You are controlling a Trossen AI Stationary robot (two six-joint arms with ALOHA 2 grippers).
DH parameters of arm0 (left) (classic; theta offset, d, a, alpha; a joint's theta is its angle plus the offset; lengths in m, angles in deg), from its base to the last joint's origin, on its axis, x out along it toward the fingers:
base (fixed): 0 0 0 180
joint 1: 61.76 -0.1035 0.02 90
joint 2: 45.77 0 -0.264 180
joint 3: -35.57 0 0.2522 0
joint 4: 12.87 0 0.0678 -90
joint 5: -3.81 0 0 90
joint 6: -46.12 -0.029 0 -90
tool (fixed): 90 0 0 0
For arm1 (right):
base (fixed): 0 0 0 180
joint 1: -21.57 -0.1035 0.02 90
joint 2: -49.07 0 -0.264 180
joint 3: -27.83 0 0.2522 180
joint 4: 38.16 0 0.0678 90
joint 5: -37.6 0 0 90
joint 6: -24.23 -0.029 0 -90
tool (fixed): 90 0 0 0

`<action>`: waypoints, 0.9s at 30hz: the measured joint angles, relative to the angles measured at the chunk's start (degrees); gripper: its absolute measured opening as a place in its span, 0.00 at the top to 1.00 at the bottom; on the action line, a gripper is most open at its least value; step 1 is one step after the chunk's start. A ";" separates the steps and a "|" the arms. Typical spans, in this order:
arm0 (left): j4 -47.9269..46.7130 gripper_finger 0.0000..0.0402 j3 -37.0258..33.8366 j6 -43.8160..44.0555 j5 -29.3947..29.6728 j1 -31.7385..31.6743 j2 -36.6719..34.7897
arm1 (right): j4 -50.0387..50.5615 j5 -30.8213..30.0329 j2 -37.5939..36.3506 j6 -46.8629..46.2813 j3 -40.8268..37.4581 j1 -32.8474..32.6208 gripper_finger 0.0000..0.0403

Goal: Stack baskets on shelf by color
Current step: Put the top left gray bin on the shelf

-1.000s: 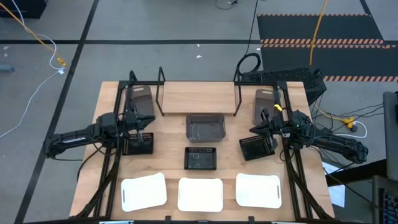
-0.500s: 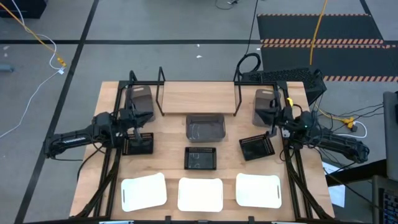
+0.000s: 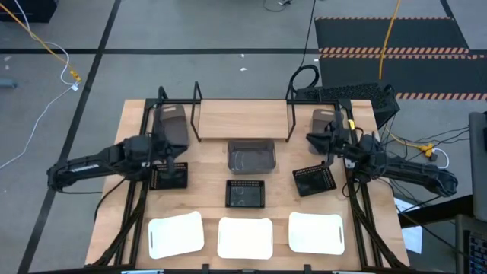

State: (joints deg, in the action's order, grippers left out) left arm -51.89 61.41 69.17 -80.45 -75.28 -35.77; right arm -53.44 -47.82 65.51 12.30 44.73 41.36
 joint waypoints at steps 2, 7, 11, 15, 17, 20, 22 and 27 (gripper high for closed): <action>-0.13 0.89 1.58 1.08 0.80 0.24 3.69 | 0.09 0.85 1.80 0.84 0.25 -0.02 0.79; 0.59 0.87 5.16 -4.30 3.96 0.55 13.47 | -0.25 1.57 6.24 0.99 0.34 -0.27 0.62; -2.82 0.75 8.21 -10.18 11.86 0.50 21.59 | -0.29 1.44 9.21 1.28 0.34 -0.90 0.53; -3.15 0.59 10.05 -12.22 13.37 -0.30 27.39 | -1.08 1.45 10.57 3.45 0.34 -1.55 0.49; -3.33 0.52 10.19 -12.48 13.37 -0.74 29.51 | -1.46 1.46 10.70 4.48 0.36 -1.59 0.49; -3.64 0.46 10.17 -12.98 13.39 -2.44 32.82 | -2.94 1.46 10.69 5.71 0.40 -1.59 0.49; -4.10 0.46 10.17 -12.91 13.41 -3.84 35.13 | -4.26 1.56 10.69 5.74 0.45 -1.59 0.49; -4.68 0.54 10.12 -11.97 13.43 -6.72 40.05 | -4.83 1.63 10.69 3.07 0.49 -1.59 0.49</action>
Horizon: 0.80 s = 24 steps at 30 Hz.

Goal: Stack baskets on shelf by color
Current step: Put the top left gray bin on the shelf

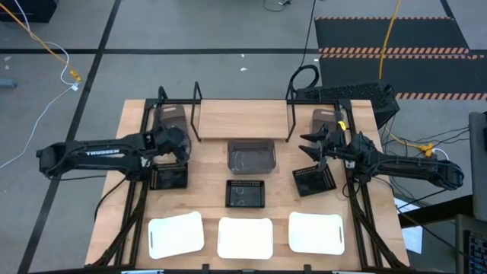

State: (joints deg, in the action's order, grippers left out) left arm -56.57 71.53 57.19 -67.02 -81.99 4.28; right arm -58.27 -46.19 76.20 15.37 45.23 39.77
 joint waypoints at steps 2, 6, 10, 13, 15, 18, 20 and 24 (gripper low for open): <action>0.05 0.61 0.00 0.37 -0.01 -0.57 1.32 | 0.02 0.00 0.00 -2.25 0.00 0.00 0.49; 0.43 0.81 0.00 0.56 -0.71 -0.89 2.28 | -0.20 -0.05 0.00 -3.96 0.02 0.02 0.52; -0.32 0.97 0.12 2.47 -0.52 -0.99 1.52 | -1.14 -0.06 -0.02 -3.96 0.07 0.02 0.55; -2.74 0.97 2.45 4.79 -1.32 -0.78 0.85 | -1.48 -0.08 0.00 -3.96 0.07 0.02 0.57; -5.23 0.98 5.85 4.99 -1.30 -0.34 0.45 | -1.49 -0.10 -0.02 -3.95 0.07 0.02 0.58; -13.40 0.98 13.92 1.47 -0.81 0.30 0.54 | -1.25 -0.07 -0.02 -3.96 0.07 0.02 0.60; -18.32 0.98 20.49 -2.97 0.69 0.73 0.88 | 0.48 0.25 -0.02 -4.30 0.11 0.02 0.61; -22.93 0.99 33.51 -13.73 1.17 0.75 1.21 | 4.11 1.36 0.02 -7.53 0.11 0.02 0.63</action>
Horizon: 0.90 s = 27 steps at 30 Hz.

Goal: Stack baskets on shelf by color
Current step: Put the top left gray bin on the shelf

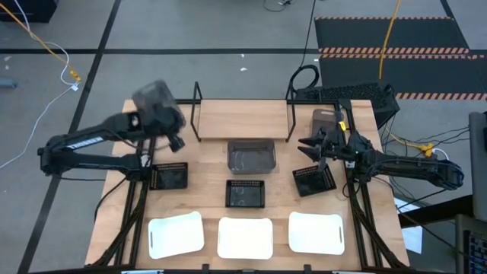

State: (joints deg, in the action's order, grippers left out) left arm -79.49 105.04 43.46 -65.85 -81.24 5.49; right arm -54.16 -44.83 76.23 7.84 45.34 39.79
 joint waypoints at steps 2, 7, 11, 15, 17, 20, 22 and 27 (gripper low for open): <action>0.21 0.99 6.03 -4.99 0.43 -0.43 0.64 | 0.42 0.00 -0.02 -1.01 0.00 0.00 0.64; 3.21 0.99 17.91 -15.62 -0.17 -2.17 6.27 | -0.15 0.00 -0.02 -1.98 0.00 0.00 0.66; 9.19 0.99 23.50 -22.29 -7.63 -2.75 13.95 | -4.18 0.02 -0.02 -2.02 0.00 0.00 0.68; 14.69 0.99 25.79 -25.14 -13.49 -2.30 23.73 | -7.00 0.02 -0.04 -1.66 0.00 -1.09 0.69; 15.58 0.99 26.35 -25.24 -13.91 -2.29 28.51 | -7.32 0.06 -0.04 -1.03 0.00 -1.95 0.70; 14.60 0.99 26.33 -24.62 -13.91 -2.64 34.70 | -7.26 0.06 -0.04 -0.61 0.00 -3.16 0.71; 13.25 0.99 26.34 -23.43 -13.90 -3.08 37.93 | -7.13 0.05 -0.02 -0.36 0.00 -4.07 0.71; 8.89 0.99 26.33 -19.49 -14.63 -3.91 42.94 | -5.59 0.02 -0.02 0.35 0.00 -6.42 0.72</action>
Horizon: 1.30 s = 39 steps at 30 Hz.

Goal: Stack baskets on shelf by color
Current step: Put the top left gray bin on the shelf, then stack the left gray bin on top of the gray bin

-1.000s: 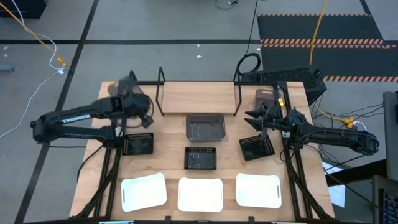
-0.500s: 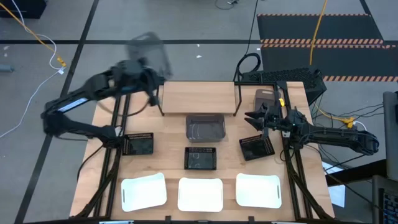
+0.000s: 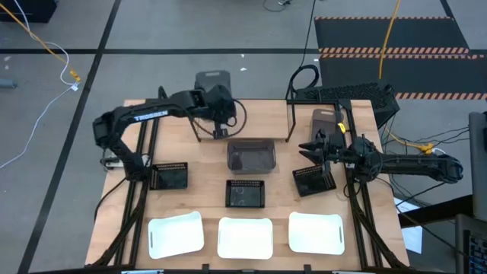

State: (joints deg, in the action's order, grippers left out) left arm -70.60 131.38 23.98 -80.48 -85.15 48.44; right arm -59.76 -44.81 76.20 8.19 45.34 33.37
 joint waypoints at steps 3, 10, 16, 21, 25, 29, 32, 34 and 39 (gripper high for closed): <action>-0.17 0.99 -0.84 -0.54 -2.87 -0.05 1.77 | 0.78 -0.06 0.02 0.23 0.00 -1.14 0.72; 0.22 0.98 -6.30 -2.87 -6.45 -0.08 5.29 | 0.92 -3.09 0.33 0.26 0.00 -4.01 0.72; 1.76 0.99 -8.76 -1.15 -6.13 -0.57 4.60 | 0.37 -5.98 0.33 1.01 -0.01 -5.45 0.72; 0.93 0.92 -8.87 -1.54 -8.48 -0.56 4.63 | -0.74 -6.32 0.33 1.76 -0.02 -5.63 0.72; 0.40 0.89 -8.98 -1.71 -8.74 -0.48 4.68 | -0.89 -6.32 0.33 1.76 -0.02 -5.63 0.72; 0.54 0.85 -8.98 -1.69 -8.64 -0.55 4.14 | -0.89 -6.32 0.33 1.76 -0.02 -5.63 0.72; 0.58 0.80 -8.98 -1.67 -7.16 -0.49 2.52 | -1.05 -6.32 0.33 1.90 -0.04 -5.60 0.72; 0.78 0.77 -8.98 -1.43 -5.70 -0.21 1.02 | -1.36 -6.32 0.31 2.12 -0.04 -5.60 0.72; 9.57 0.70 -8.12 11.60 -4.16 1.09 -4.07 | -1.70 -8.71 0.31 2.14 -0.04 -5.60 0.72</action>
State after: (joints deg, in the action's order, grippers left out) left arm -61.03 123.26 35.57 -84.63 -84.06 44.37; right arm -61.46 -53.52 76.51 10.32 45.29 27.77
